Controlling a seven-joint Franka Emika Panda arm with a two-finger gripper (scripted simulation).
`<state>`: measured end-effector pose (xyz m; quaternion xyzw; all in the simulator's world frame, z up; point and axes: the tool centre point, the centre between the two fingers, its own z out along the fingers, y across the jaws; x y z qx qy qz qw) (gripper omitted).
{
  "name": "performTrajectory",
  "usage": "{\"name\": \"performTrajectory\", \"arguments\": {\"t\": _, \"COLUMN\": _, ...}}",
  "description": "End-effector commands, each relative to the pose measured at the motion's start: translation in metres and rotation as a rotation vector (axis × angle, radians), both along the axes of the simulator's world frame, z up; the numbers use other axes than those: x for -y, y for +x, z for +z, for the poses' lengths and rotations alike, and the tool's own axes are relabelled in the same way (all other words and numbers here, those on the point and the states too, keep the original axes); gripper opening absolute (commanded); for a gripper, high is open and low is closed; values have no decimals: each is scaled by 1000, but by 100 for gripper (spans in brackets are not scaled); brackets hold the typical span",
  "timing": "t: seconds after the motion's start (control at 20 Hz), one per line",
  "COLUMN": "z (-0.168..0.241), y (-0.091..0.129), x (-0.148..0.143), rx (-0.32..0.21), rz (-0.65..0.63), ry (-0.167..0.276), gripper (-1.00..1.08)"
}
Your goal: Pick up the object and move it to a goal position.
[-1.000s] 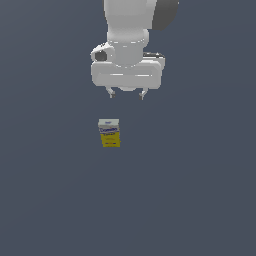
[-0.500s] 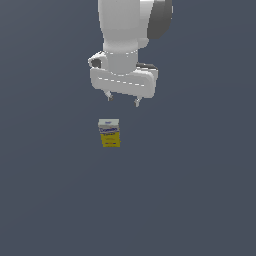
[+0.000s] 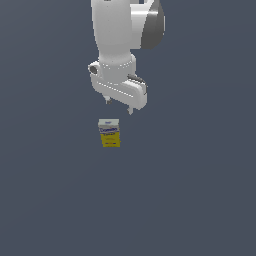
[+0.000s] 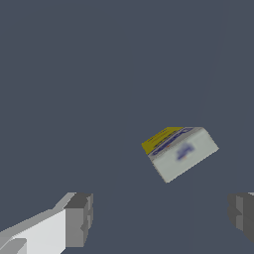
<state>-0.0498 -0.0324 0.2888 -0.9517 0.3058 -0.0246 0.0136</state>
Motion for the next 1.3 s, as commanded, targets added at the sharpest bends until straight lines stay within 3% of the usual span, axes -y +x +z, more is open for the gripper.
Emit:
{"name": "performTrajectory", "arguments": {"t": 0.0, "z": -7, "y": -1, "x": 4, "rx": -5, "rz": -73, "ry": 4, "gripper": 100}}
{"name": "performTrajectory", "arguments": {"t": 1.25, "z": -70, "y": -14, "x": 44, "rx": -48, "rz": -780, "ry": 18, "gripper": 100}}
